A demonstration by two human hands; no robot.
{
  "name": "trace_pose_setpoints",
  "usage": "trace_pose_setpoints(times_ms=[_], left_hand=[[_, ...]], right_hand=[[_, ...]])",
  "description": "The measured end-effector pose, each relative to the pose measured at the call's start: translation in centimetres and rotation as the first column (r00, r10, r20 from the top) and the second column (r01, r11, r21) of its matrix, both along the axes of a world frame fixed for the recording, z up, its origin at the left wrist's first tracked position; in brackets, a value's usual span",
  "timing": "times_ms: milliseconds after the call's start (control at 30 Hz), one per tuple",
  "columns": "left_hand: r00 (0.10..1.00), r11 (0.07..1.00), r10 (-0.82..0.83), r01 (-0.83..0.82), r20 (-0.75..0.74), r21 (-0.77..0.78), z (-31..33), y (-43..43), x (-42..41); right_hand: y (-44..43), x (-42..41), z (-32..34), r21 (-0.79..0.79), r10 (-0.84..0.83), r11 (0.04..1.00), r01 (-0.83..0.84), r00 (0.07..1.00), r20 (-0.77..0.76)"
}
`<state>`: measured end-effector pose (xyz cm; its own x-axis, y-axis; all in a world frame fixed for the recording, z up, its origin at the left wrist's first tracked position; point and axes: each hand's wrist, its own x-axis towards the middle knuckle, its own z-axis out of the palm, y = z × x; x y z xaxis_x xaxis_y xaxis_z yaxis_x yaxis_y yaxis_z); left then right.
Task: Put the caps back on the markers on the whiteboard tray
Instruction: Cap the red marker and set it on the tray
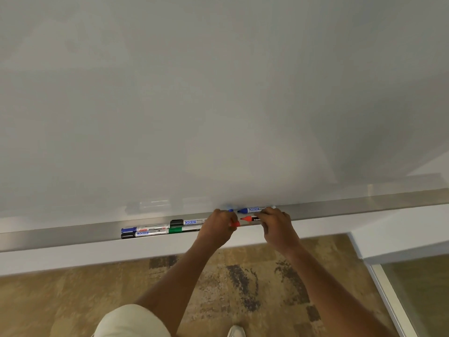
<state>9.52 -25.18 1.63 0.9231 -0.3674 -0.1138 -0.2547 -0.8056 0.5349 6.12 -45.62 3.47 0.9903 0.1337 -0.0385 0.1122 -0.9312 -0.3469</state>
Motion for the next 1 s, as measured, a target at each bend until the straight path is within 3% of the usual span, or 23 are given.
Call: trace_pose_setpoints(times_ms=[200, 500, 667, 867, 1000], left_hand=[[0.962, 0.867, 0.168, -0.248, -0.214, -0.433, 5.2, 3.0, -0.4], [0.963, 0.545, 0.12, -0.267, -0.242, -0.794, 17.4, 8.1, -1.0], [0.949, 0.416, 0.1, -0.314, -0.3, -0.854, 19.8, 10.0, -2.4], [0.943, 0.366, 0.12, -0.333, -0.311, -0.869, 20.1, 10.8, -3.4], [0.947, 0.393, 0.128, -0.321, -0.294, -0.862, 20.1, 10.7, -4.0]], right_hand=[[0.9, -0.2, 4.9, 0.106, 0.026, 0.993, -0.048, 0.979, 0.204], [2.7, -0.6, 15.8, 0.144, 0.064, 0.977, -0.157, 0.86, 0.506], [4.5, -1.6, 18.7, 0.138, 0.105, 0.968, -0.211, 0.835, 0.54], [6.2, -2.2, 18.8, 0.095, 0.159, 0.966, -0.239, 0.845, 0.511], [7.1, -2.5, 18.8, 0.057, 0.194, 0.965, -0.255, 0.846, 0.497]])
